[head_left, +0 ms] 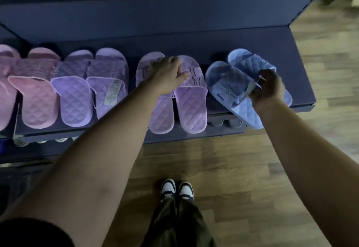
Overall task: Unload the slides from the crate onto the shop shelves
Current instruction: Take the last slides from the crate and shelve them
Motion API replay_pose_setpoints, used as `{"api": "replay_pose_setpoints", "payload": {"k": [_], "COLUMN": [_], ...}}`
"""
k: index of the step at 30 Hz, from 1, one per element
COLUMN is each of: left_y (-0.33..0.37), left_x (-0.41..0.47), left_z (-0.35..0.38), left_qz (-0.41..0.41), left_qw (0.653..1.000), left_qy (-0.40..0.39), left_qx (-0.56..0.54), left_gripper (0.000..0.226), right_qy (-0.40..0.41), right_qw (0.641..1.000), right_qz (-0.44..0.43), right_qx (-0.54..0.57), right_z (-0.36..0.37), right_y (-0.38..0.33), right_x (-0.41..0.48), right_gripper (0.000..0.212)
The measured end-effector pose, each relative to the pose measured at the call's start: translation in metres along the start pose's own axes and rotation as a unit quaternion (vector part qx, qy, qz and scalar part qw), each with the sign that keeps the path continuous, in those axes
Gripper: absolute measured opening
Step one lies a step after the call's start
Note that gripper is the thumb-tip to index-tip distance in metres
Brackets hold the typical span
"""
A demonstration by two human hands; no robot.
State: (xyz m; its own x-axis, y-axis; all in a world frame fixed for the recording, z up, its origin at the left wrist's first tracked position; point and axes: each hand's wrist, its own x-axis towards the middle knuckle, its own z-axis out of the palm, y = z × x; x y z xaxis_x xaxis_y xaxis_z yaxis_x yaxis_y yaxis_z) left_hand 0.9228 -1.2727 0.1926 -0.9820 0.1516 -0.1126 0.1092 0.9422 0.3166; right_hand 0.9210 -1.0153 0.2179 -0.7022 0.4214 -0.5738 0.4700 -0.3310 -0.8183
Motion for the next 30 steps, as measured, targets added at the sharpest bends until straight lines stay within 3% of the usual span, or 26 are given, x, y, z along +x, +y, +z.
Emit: {"api": "replay_pose_setpoints", "payload": {"k": [2, 3, 5, 6, 7, 9, 11, 14, 19, 25, 30], "left_y": [-0.004, -0.006, -0.009, -0.009, -0.009, -0.013, -0.02, -0.025, -0.022, -0.031, -0.034], "left_x": [-0.003, -0.005, -0.011, -0.015, -0.02, -0.031, -0.038, -0.032, -0.022, -0.02, -0.03], "left_z": [0.007, 0.008, 0.01, 0.01, 0.01, 0.013, 0.016, 0.014, 0.015, 0.018, 0.007], "left_qz": [-0.014, -0.017, -0.019, -0.019, -0.015, 0.011, 0.037, 0.053, 0.051, 0.074, 0.087], "left_qw": [1.0, 0.999, 0.999, 0.998, 0.996, 0.989, 0.979, 0.985, 0.991, 0.983, 0.989], "left_qy": [0.009, 0.013, 0.028, 0.045, 0.071, 0.137, 0.187, 0.153, 0.094, 0.046, 0.05], "left_qx": [0.022, 0.029, 0.04, 0.048, 0.053, 0.061, 0.067, 0.055, 0.083, 0.161, 0.107], "left_gripper": [0.033, 0.033, 0.038, 0.043, 0.048, 0.049, 0.041, 0.041, 0.055, 0.065, 0.064], "right_qy": [-0.016, -0.023, 0.008, 0.025, 0.037, 0.052, 0.025, -0.055, -0.15, -0.2, -0.214], "right_qw": [0.985, 0.953, 0.825, 0.765, 0.732, 0.704, 0.691, 0.68, 0.737, 0.705, 0.732], "right_qz": [-0.078, -0.135, -0.251, -0.299, -0.33, -0.405, -0.499, -0.549, -0.479, -0.428, -0.385], "right_qx": [-0.151, -0.27, -0.507, -0.569, -0.595, -0.581, -0.523, -0.483, -0.453, -0.53, -0.52], "right_z": [-0.002, -0.004, -0.011, -0.012, -0.013, -0.011, -0.006, 0.003, 0.015, 0.011, 0.005], "right_y": [0.003, 0.005, 0.013, 0.019, 0.024, 0.034, 0.043, 0.056, 0.085, 0.114, 0.125], "right_x": [-0.002, -0.003, -0.007, -0.012, -0.018, -0.029, -0.035, -0.048, -0.068, -0.064, -0.073], "right_gripper": [0.015, 0.015, 0.03, 0.037, 0.045, 0.05, 0.035, 0.023, 0.03, 0.031, 0.034]}}
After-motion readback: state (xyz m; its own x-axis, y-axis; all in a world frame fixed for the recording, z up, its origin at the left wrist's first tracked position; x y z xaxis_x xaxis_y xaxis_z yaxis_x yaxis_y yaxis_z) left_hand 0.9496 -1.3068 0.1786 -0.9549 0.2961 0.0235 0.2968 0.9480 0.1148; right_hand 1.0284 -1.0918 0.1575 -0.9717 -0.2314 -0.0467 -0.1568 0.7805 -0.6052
